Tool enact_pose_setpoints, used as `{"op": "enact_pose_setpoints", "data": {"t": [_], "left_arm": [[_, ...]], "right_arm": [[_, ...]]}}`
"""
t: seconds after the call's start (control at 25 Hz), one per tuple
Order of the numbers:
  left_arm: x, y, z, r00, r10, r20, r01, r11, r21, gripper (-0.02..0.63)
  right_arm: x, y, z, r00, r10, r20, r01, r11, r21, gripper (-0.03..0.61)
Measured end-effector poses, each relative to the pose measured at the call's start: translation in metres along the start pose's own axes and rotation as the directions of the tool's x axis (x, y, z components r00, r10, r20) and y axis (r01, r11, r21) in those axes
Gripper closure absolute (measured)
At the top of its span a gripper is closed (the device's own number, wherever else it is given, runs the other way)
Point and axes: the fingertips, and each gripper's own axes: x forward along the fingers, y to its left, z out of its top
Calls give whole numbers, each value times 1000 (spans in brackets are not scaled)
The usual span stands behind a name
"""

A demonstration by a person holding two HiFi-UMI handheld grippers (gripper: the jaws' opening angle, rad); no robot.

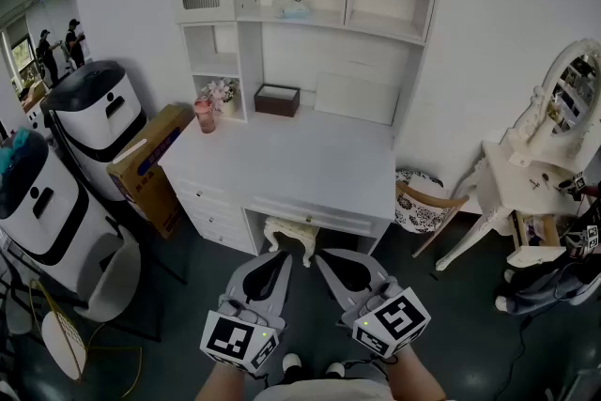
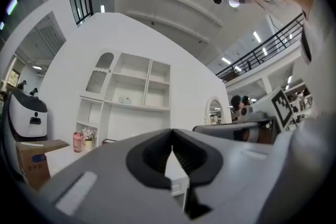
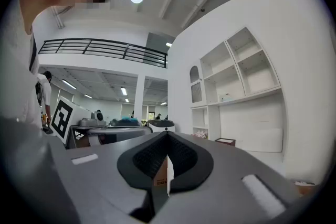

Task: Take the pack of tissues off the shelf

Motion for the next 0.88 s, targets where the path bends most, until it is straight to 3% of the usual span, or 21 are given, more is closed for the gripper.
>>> {"op": "enact_pose_setpoints", "data": {"t": [0.68,0.88], "left_arm": [[17,33,-8,1000,-24,-7,24,1000,-12,612],[19,48,-12,998,-55,-16,55,998,9,612]], "right_arm": [[34,-11,-4,1000,-15,10,15,1000,23,578],[49,-7,-8,999,-33,12,33,999,-15,578]]}}
